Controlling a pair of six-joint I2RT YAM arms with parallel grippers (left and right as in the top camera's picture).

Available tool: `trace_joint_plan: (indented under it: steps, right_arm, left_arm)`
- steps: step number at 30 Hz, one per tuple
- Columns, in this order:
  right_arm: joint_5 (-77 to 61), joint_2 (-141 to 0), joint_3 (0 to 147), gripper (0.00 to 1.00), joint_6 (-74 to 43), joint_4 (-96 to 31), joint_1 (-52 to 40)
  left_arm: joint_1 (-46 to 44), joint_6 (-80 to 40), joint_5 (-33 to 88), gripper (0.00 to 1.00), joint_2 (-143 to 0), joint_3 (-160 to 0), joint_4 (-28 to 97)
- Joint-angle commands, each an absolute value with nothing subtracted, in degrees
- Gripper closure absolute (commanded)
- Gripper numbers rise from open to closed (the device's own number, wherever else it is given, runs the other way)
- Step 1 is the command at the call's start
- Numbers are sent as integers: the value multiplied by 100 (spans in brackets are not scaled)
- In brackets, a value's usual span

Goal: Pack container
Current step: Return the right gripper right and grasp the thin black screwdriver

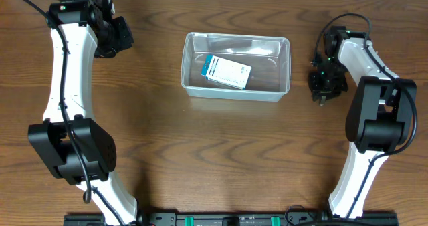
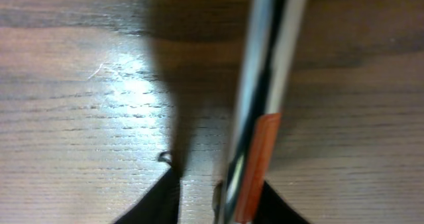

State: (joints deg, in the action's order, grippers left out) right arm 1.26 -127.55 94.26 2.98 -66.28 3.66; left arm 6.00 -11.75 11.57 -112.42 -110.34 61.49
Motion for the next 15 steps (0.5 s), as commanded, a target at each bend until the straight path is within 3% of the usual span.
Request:
trace_joint_plan:
  steps: [1, 8, 15]
  right_arm:
    - [152, -12772, 9303, 79, 281, -6567, 346]
    - [152, -12772, 9303, 97, 281, -6571, 346]
    - [150, -12726, 9511, 98, 283, -6554, 344]
  left_arm:
    - [620, -1079, 1087, 72, -11209, -10993, 6169]
    - [620, -1079, 1087, 72, -11209, -10993, 6171]
    - [620, -1076, 1087, 72, -11209, -10993, 6171]
